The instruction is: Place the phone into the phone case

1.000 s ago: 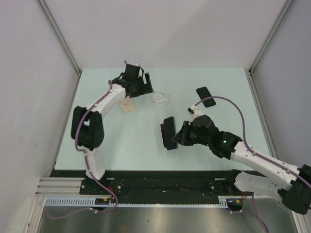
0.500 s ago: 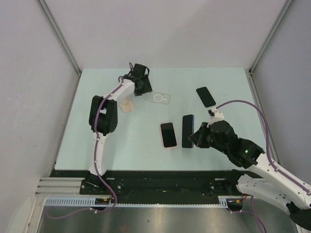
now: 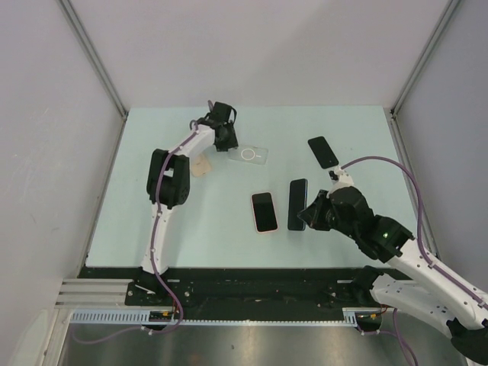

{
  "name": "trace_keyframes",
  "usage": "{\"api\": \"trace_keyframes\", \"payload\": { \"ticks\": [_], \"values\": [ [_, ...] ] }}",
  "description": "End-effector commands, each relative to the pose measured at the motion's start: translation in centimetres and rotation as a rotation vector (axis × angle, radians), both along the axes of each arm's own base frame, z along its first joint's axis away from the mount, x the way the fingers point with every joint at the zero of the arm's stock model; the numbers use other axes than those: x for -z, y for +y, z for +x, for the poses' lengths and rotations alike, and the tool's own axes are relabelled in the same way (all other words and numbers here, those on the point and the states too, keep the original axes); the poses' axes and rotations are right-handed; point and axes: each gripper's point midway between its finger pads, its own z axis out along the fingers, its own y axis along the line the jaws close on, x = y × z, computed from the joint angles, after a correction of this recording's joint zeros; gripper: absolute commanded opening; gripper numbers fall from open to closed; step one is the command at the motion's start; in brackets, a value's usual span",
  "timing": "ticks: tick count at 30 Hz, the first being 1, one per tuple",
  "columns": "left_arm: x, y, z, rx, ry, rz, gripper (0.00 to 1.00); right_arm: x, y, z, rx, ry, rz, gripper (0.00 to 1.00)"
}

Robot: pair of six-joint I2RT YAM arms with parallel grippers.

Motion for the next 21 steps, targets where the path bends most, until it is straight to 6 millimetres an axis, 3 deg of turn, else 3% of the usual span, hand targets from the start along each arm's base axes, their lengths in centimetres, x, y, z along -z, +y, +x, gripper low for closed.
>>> {"api": "trace_keyframes", "payload": {
  "ticks": [1, 5, 13, 16, 18, 19, 21],
  "values": [
    [1.3, 1.0, -0.4, 0.033, 0.053, 0.072, 0.38, -2.4, 1.2, 0.7, -0.008, -0.055, 0.089, 0.0],
    [0.4, 1.5, -0.8, 0.059, 0.038, 0.109, 0.26, -2.7, 1.2, 0.7, -0.011, -0.069, 0.091, 0.0],
    [-3.4, 3.0, -1.3, 0.155, -0.038, 0.201, 0.04, -3.2, 1.7, 0.9, -0.03, -0.091, 0.105, 0.0],
    [-4.1, 3.2, -1.9, 0.212, -0.053, 0.23, 0.0, -3.4, 1.6, 0.9, -0.033, -0.1, 0.107, 0.0],
    [-5.8, 3.2, -2.2, 0.288, -0.094, 0.242, 0.0, -3.4, 1.5, 0.9, -0.032, -0.103, 0.1, 0.01],
    [-5.5, 3.1, -2.7, 0.324, -0.109, 0.243, 0.0, -3.4, 1.4, 0.9, -0.033, -0.106, 0.099, 0.01],
    [-8.2, 2.0, -3.6, 0.468, -0.195, 0.218, 0.0, -3.4, 1.3, 0.8, -0.032, -0.107, 0.098, 0.01]
  ]
}}
